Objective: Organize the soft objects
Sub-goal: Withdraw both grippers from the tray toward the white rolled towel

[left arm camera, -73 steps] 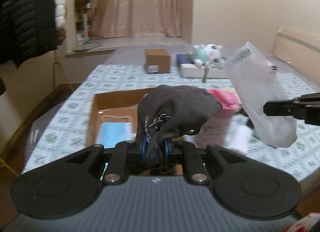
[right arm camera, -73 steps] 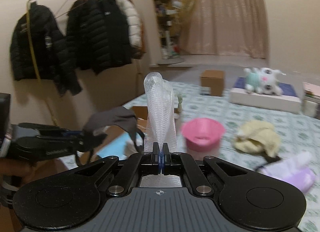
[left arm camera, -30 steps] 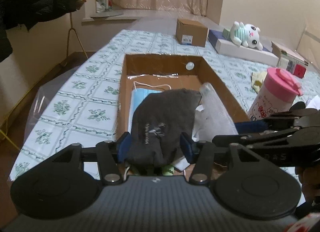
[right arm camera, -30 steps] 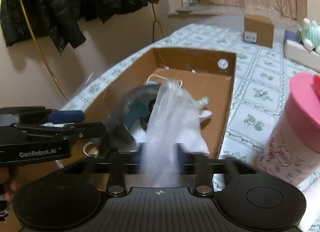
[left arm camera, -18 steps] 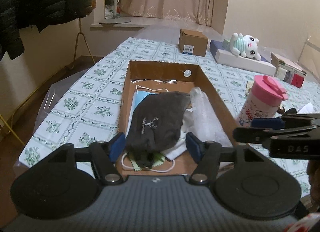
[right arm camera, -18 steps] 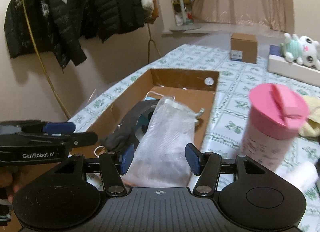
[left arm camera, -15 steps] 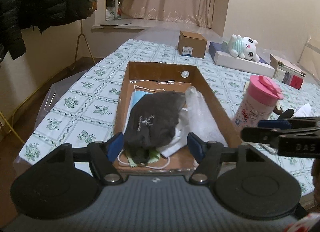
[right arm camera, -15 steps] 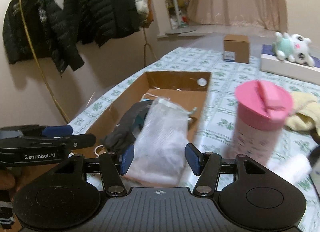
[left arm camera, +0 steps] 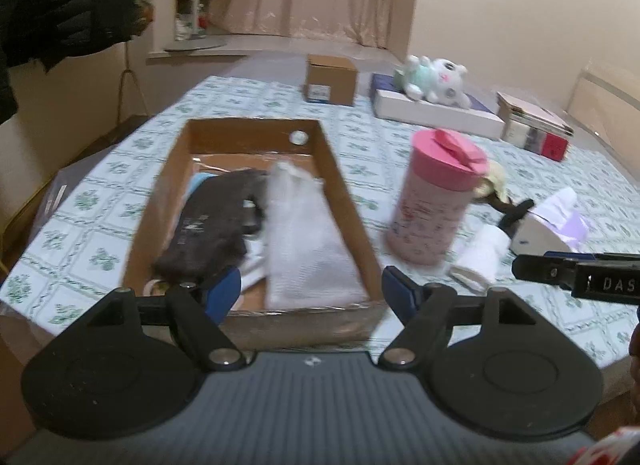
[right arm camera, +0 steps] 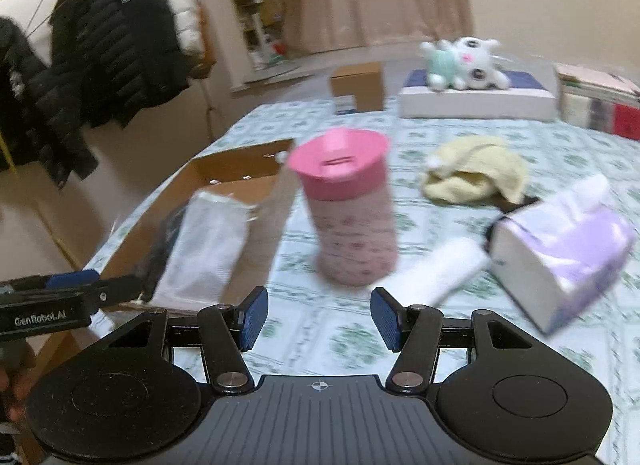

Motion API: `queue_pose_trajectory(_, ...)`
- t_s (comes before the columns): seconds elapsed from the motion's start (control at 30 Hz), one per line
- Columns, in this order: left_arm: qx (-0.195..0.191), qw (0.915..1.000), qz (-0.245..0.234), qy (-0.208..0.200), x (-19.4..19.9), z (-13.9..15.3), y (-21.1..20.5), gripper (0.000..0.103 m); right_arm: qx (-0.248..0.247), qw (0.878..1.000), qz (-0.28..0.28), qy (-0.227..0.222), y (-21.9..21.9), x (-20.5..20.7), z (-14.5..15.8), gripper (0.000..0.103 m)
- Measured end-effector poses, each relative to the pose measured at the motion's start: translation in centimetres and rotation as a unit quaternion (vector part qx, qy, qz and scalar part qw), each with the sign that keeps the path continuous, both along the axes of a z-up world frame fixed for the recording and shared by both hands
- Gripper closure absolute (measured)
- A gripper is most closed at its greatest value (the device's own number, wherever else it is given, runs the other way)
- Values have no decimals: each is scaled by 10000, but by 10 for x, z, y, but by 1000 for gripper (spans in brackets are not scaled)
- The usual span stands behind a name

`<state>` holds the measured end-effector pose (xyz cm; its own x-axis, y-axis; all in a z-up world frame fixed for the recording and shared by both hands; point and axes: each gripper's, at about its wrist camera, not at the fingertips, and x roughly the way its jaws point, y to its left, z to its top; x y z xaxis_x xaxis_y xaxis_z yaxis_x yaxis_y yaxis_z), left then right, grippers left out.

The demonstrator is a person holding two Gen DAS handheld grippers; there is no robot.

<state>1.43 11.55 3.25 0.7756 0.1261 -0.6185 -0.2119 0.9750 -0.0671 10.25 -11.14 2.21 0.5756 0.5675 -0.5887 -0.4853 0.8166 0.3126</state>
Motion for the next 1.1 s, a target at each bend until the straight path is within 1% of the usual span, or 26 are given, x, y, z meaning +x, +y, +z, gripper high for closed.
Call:
queue_pose_trajectory(0.27, 2, 9989, -458, 124, 13, -5, -36, 28, 110, 9989, -435, 94, -40, -1, -3, 46)
queue_pose_trajectory(0.6, -12, 9961, -855, 232, 25, -10, -59, 28, 153, 9977, -635, 173, -63, -1, -9, 46)
queue_pose_trajectory(0.77, 23, 9926, -1174, 312, 36, -16, -71, 28, 120, 9970, -749, 159, -76, 2, -9, 46)
queue_pose_trajectory(0.9, 134, 9885, -1476, 315, 49, -21, -84, 28, 60, 9958, -903, 143, -88, 8, -11, 46)
queue_pose_trajectory(0.93, 164, 9873, -1547, 316, 53, -22, -87, 28, 46, 9954, -941, 148, -92, 10, -11, 45)
queue_pose_trajectory(1.0, 205, 9848, -1692, 328, 61, -25, -94, 28, 23, 9946, -1030, 145, -98, 13, -13, 36)
queue_pose_trajectory(1.1, 293, 9807, -1904, 325, 74, -29, -106, 28, 10, 9934, -1141, 150, -108, 18, -15, 32)
